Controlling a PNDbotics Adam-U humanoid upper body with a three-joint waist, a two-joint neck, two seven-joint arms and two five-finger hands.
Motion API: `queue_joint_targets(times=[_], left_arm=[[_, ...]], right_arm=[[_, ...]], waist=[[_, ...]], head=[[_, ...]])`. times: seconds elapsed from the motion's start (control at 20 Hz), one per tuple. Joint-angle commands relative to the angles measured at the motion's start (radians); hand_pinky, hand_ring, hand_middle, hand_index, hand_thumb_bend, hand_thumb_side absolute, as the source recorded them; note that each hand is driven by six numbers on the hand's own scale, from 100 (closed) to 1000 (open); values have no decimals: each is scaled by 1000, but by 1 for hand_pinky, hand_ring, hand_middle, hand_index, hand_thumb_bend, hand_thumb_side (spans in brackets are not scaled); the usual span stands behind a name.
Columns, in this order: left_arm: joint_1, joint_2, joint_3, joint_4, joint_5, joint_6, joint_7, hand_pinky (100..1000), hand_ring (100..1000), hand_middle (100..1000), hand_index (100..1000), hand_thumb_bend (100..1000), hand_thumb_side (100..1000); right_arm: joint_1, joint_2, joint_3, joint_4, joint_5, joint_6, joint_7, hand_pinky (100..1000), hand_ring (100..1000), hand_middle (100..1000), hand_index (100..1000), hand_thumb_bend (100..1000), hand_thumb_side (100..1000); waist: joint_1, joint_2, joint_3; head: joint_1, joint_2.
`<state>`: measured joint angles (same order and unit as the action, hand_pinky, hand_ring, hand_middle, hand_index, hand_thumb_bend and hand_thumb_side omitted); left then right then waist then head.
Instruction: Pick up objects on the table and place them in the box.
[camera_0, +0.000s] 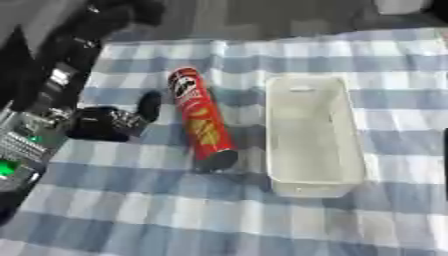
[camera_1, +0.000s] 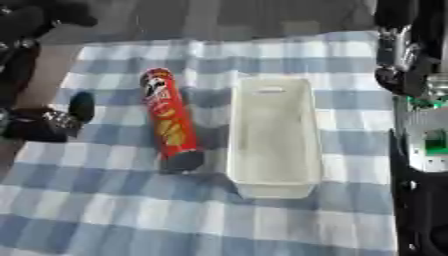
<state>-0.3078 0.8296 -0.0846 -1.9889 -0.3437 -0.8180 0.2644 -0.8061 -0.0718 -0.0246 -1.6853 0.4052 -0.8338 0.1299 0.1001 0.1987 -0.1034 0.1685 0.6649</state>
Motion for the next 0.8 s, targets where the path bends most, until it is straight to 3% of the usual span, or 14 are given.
queue_joint_targets(times=[0.05,0.15,0.25,0.45,0.75,0.8], left_arm=[[-26,78,10,-11,-43,-22,-9,836,891,947,1000,390,100],[-44,109,5,-11,-84,-31,-14,845,878,937,1000,555,100],[-61,132,-9,-11,-120,-41,-8,749,832,894,976,758,100],[-91,169,-21,-11,-201,-69,60,705,782,837,934,794,100],[-120,223,-49,-11,-336,-82,154,676,695,711,824,821,207],[-125,230,-53,-11,-355,-83,168,678,688,706,822,813,162]], right_arm=[[-8,-17,2,-10,-9,0,12,742,814,940,904,100,785],[-4,-18,4,-7,-15,1,18,745,820,941,905,100,789],[1,-16,7,-4,-24,3,26,748,823,942,906,100,792],[8,-14,12,4,-44,7,46,750,827,941,906,100,798],[13,-14,17,10,-77,11,78,752,830,937,902,100,802],[13,-14,18,10,-81,11,82,752,830,937,902,100,802]], waist=[[2,-19,1],[4,-21,2],[6,-22,1],[8,-24,-1],[14,-24,-4],[15,-24,-4]], head=[[-2,15],[-5,23],[-7,26],[-12,34],[-13,37],[-13,37]])
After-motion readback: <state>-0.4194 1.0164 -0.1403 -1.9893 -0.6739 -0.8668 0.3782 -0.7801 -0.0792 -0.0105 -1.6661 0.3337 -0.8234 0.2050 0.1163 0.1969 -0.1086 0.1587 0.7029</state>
